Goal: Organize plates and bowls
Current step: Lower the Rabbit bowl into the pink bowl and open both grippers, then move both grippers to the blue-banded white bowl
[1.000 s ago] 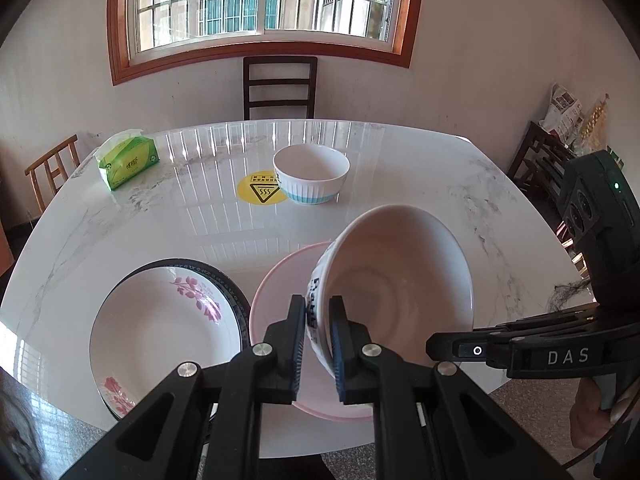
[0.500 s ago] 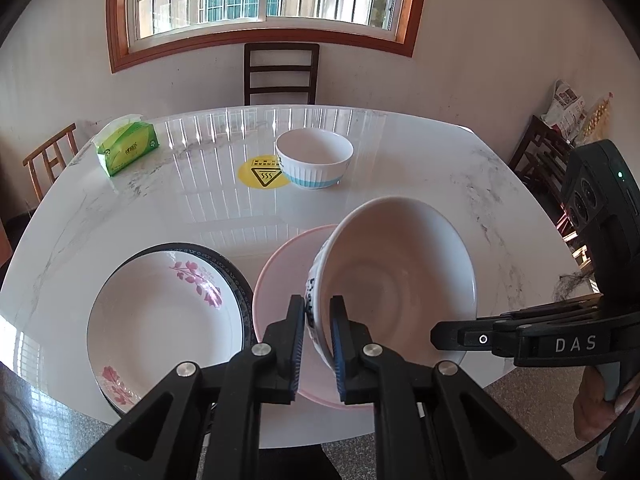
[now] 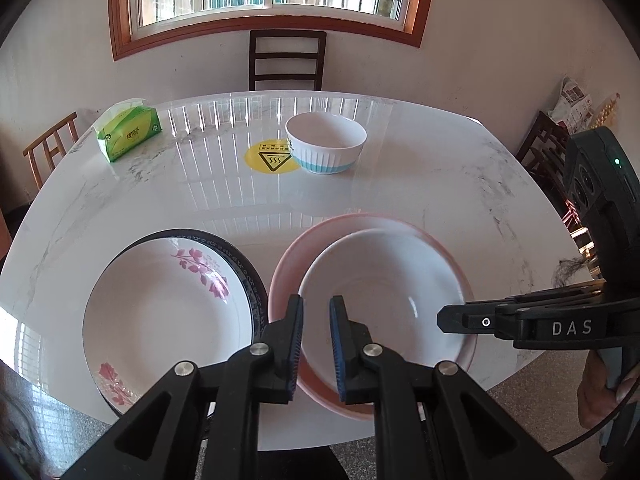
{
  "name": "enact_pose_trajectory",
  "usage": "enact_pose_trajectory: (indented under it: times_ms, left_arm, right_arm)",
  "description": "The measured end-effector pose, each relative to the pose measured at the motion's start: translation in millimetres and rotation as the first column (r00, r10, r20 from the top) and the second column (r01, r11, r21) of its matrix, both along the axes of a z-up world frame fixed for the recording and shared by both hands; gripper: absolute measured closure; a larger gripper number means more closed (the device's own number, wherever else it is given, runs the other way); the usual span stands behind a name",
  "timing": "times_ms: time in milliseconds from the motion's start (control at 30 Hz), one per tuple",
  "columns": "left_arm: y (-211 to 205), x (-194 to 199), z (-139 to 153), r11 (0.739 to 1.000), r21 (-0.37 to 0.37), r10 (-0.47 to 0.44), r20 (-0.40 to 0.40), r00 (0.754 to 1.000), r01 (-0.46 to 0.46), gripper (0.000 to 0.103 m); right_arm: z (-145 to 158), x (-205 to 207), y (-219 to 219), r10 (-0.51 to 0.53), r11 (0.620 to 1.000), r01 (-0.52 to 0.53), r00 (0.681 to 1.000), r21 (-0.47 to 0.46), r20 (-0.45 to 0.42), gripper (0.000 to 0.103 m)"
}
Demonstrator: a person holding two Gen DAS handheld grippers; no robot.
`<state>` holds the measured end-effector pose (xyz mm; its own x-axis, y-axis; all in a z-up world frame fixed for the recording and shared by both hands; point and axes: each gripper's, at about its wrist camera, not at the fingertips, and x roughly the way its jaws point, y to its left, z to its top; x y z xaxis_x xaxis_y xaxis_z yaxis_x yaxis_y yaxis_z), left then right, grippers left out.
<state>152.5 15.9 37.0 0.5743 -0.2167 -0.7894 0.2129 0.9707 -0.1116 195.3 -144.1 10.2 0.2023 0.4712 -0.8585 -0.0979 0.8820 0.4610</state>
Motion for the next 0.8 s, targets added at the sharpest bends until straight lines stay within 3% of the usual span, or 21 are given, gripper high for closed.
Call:
enact_pose_trajectory:
  times_ms: [33,67,233,333,400,467,567,700,800]
  left_arm:
    - [-1,0,1,1.0,0.0,-0.001,0.002,1.0,0.001,0.089]
    - [-2,-1,2,1.0,0.002,-0.003,0.009,1.0,0.003,0.088]
    - [-2,-4,9,1.0,-0.024,-0.013,0.031,0.999,0.014,0.088]
    - [1,-8,17,0.999,-0.045,-0.013,0.05,0.999,0.016,0.088]
    - [4,-7,24,0.999,-0.048,-0.003,0.061,0.998,0.006,0.085]
    - [10,-5,31,0.999,-0.051,0.012,0.071,0.997,-0.009,0.072]
    - [22,-2,43,0.997,-0.054,0.052,0.103,0.993,-0.047,0.063]
    - [35,6,51,0.995,-0.046,0.091,0.12,0.989,-0.086,0.06]
    - [39,16,46,0.993,-0.017,0.118,0.111,0.987,-0.117,0.058]
  right_arm:
    - [4,0,0,0.005,1.0,-0.005,1.0,0.003,0.009,0.093]
    - [7,1,1,0.007,1.0,-0.007,1.0,-0.003,0.019,0.088]
    - [22,-4,0,0.018,0.999,-0.02,0.998,0.027,0.062,0.086]
    - [29,-10,-9,0.012,0.999,-0.017,0.993,0.039,0.117,0.074]
    - [33,-12,-18,-0.001,1.0,-0.004,0.987,0.028,0.158,0.07]
    - [34,-11,-25,-0.001,1.0,-0.001,0.983,0.008,0.183,0.07]
    - [35,-15,-39,-0.008,1.0,0.011,0.975,-0.014,0.221,0.07]
    - [37,-20,-55,-0.008,0.995,0.039,0.953,-0.096,0.302,0.065]
    - [31,-19,-70,-0.04,0.996,0.06,0.956,-0.061,0.29,0.059]
